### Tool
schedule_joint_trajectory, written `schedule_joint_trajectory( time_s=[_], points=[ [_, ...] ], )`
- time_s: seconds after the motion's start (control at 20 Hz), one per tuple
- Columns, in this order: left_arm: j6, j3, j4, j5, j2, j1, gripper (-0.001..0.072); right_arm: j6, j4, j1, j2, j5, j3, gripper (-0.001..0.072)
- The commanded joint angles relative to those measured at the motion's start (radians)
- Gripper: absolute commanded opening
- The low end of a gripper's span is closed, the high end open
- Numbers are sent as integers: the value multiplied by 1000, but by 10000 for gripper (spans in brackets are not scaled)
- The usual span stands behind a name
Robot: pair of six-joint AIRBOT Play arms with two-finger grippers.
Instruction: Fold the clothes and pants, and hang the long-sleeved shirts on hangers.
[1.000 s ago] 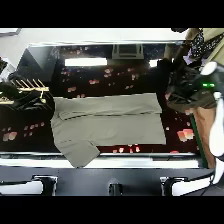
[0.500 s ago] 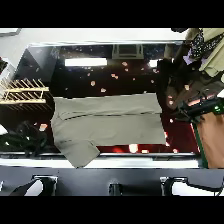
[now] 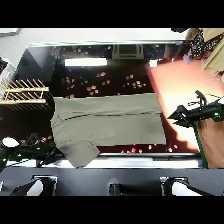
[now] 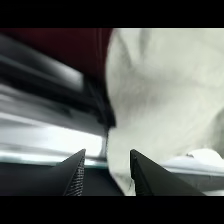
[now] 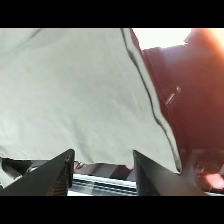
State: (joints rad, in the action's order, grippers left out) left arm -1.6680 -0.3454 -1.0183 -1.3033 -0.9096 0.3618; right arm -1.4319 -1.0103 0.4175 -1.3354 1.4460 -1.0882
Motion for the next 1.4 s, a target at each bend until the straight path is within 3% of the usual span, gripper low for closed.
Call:
schedule_joint_trajectory(
  time_s=[0.0, 0.3, 0.95, 1.0, 1.05, 1.1, 1.25, 1.35],
  points=[
    [-2, 8, 10, 119, 2, -71, 330, 0, 8, 1, 33, -3, 4, 411],
    [-9, 8, 18, 224, 2, -134, 328, 1, 16, 1, 37, 14, 4, 411],
    [-8, 9, 57, 149, 2, -139, 306, 4, 15, 1, 37, 21, 4, 412],
    [-9, 9, 58, 151, 2, -139, 268, 4, 15, 1, 37, 22, 4, 412],
    [-8, 9, 57, 152, 2, -139, 116, 4, 15, 1, 37, 22, 4, 412],
    [-8, 9, 58, 152, 2, -139, 73, 4, 18, 1, 37, 23, 4, 411],
    [0, 9, 58, 152, 2, -139, 14, 13, 92, 1, 37, 47, 3, 411],
    [3, 9, 58, 151, 2, -139, 14, 25, 147, 7, 39, 48, -2, 411]
  ],
)
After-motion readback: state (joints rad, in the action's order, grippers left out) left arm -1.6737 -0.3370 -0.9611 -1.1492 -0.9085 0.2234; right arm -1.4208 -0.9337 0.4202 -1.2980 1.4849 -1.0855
